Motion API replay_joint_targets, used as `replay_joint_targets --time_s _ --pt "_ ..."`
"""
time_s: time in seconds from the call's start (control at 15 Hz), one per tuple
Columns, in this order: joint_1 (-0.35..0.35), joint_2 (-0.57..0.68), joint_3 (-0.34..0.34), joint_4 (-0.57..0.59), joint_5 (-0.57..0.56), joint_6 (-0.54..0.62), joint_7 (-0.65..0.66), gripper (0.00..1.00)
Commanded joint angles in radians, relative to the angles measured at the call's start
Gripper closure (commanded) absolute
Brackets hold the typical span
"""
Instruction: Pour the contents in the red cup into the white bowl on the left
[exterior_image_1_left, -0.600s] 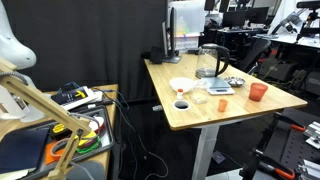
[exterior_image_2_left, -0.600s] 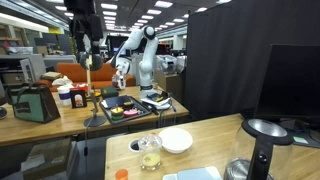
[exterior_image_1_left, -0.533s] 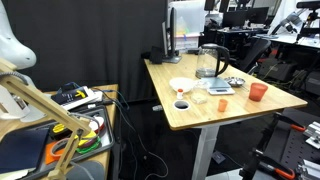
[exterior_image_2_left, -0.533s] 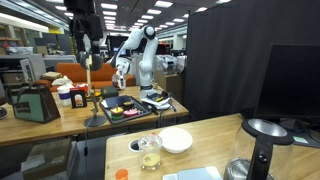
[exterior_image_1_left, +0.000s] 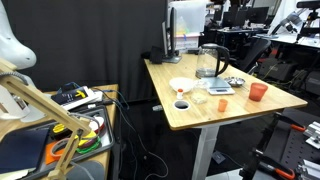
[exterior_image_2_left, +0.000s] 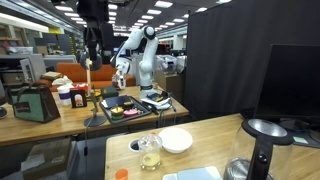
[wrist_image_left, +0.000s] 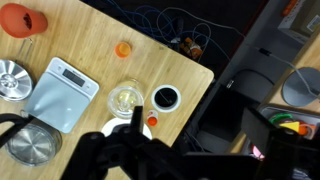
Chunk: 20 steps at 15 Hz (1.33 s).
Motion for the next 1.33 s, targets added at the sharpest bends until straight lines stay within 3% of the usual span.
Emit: replay_joint_targets --time_s 0.0,0.27,1.27 --pt "-0.062 -0.019 -0.047 -0.050 -0.015 0.017 0.030 0.00" --pt "-0.128 -0.029 -0.105 -0.079 -0.030 0.003 0.033 0.00" --pt "-0.124 -0.017 -0.108 -0.064 -0.020 -0.010 0.023 0.00"
